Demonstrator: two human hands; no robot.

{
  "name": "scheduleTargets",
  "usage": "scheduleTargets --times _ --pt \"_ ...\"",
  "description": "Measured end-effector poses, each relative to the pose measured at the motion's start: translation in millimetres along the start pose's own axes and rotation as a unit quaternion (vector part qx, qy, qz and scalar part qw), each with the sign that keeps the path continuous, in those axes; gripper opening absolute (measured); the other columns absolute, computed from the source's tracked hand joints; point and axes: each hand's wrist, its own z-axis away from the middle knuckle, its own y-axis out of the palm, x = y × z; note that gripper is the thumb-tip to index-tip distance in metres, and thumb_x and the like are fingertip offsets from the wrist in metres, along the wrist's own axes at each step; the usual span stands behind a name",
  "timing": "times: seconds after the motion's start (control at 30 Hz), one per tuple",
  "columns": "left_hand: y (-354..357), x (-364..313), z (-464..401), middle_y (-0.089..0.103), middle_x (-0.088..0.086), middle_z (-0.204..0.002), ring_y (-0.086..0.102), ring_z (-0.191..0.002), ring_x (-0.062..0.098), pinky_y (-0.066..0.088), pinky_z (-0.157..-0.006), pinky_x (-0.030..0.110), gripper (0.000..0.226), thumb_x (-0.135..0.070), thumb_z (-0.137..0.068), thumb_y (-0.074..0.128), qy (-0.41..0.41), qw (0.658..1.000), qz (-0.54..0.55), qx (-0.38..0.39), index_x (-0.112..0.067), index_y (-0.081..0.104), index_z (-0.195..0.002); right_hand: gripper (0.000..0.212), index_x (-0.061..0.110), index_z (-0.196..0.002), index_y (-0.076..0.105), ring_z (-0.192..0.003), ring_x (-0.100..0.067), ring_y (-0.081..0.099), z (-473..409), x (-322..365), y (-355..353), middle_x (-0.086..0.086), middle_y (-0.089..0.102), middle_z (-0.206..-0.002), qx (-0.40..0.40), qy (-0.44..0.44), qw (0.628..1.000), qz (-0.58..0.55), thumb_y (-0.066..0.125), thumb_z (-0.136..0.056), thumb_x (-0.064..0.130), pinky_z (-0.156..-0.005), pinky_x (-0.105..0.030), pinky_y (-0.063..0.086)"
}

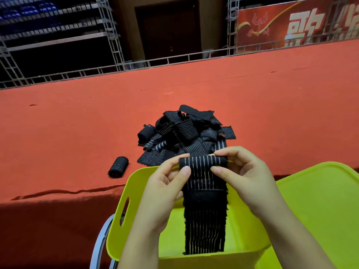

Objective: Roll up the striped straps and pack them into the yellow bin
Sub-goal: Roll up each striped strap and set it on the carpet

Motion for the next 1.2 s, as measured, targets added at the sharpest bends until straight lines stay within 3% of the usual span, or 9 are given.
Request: scheduleTargets --times 0.17,0.3,0.4,0.47,0.53,0.67,0.83,1.0,1.2 --pt "7 0 -2 0.073 0.005 -0.097 0.068 -0.087 0.018 0.054 -0.059 0.026 0.037 -0.044 -0.074 0.062 -0.012 1.0 0.004 -0.008 -0.022 0.071 -0.102 0.044 0.025 -0.085 0.07 -0.09 -0.009 0.068 1 -2 1 0.001 0.073 -0.096 -0.002 -0.027 1.0 0.015 0.067 -0.074 -0.018 -0.079 -0.016 0.05" --pt "7 -4 -4 0.072 0.004 -0.092 0.065 -0.085 0.016 0.053 -0.065 0.03 0.031 -0.045 -0.071 0.066 0.0 1.0 0.004 -0.024 -0.026 0.075 -0.094 0.05 0.033 -0.078 0.071 -0.096 -0.008 0.068 4 -2 2 0.006 0.073 -0.1 0.001 -0.028 1.0 0.002 0.068 -0.073 -0.016 -0.081 -0.015 0.05" --pt "4 -4 -2 0.067 0.011 -0.096 0.057 -0.088 0.025 0.045 -0.074 0.043 0.034 -0.05 -0.075 0.075 0.014 1.0 -0.009 -0.023 -0.027 0.073 -0.1 0.018 0.02 -0.088 0.071 -0.093 0.0 0.067 6 1 0 0.014 0.071 -0.108 0.021 -0.003 1.0 -0.009 0.07 -0.075 0.008 -0.078 -0.013 0.05" --pt "2 -5 0 0.067 0.01 -0.098 0.058 -0.09 0.024 0.044 -0.075 0.046 0.038 -0.048 -0.069 0.072 0.024 1.0 -0.014 -0.012 -0.028 0.072 -0.102 0.022 0.024 -0.1 0.072 -0.081 0.001 0.066 7 0 0 0.015 0.073 -0.099 0.021 0.025 0.999 0.007 0.072 -0.077 0.025 -0.073 -0.016 0.052" --pt "1 -5 2 0.07 0.006 -0.099 0.064 -0.093 0.021 0.049 -0.079 0.045 0.037 -0.042 -0.067 0.072 0.03 1.0 -0.002 -0.003 -0.028 0.072 -0.101 0.023 0.032 -0.103 0.072 -0.085 -0.003 0.066 7 -1 1 0.01 0.073 -0.096 0.018 0.056 0.998 0.007 0.07 -0.08 0.034 -0.071 -0.021 0.055" --pt "-2 -6 4 0.072 0.007 -0.103 0.066 -0.099 0.023 0.053 -0.084 0.04 0.031 -0.021 -0.074 0.072 0.044 0.999 0.015 -0.005 -0.027 0.071 -0.104 0.03 0.025 -0.11 0.066 -0.082 -0.004 0.066 9 -2 4 0.006 0.073 -0.09 0.013 0.112 0.992 -0.048 0.064 -0.08 0.021 -0.064 -0.022 0.054" --pt "-7 -7 4 0.072 0.009 -0.106 0.067 -0.1 0.02 0.053 -0.081 0.03 0.045 -0.009 -0.074 0.066 0.049 0.998 0.023 0.014 -0.022 0.062 -0.117 0.031 0.018 -0.111 0.063 -0.073 0.0 0.066 9 0 4 0.013 0.073 -0.087 0.035 0.108 0.991 -0.064 0.061 -0.085 0.0 -0.059 -0.015 0.05" --pt "-7 -9 3 0.073 0.007 -0.102 0.068 -0.097 0.018 0.054 -0.079 0.027 0.051 -0.003 -0.072 0.064 0.049 0.998 0.024 0.025 -0.02 0.059 -0.121 0.034 0.015 -0.107 0.064 -0.074 -0.005 0.066 10 4 3 0.006 0.073 -0.09 0.023 0.072 0.995 -0.07 0.063 -0.081 -0.006 -0.06 -0.012 0.048" --pt "-4 -9 8 0.074 0.005 -0.101 0.066 -0.095 0.02 0.047 -0.084 0.044 0.041 -0.016 -0.076 0.068 0.018 0.999 0.003 0.032 -0.024 0.063 -0.116 0.038 0.022 -0.103 0.066 -0.092 -0.009 0.068 14 4 4 0.003 0.072 -0.101 0.006 0.018 0.999 -0.027 0.066 -0.08 -0.008 -0.078 -0.021 0.053"
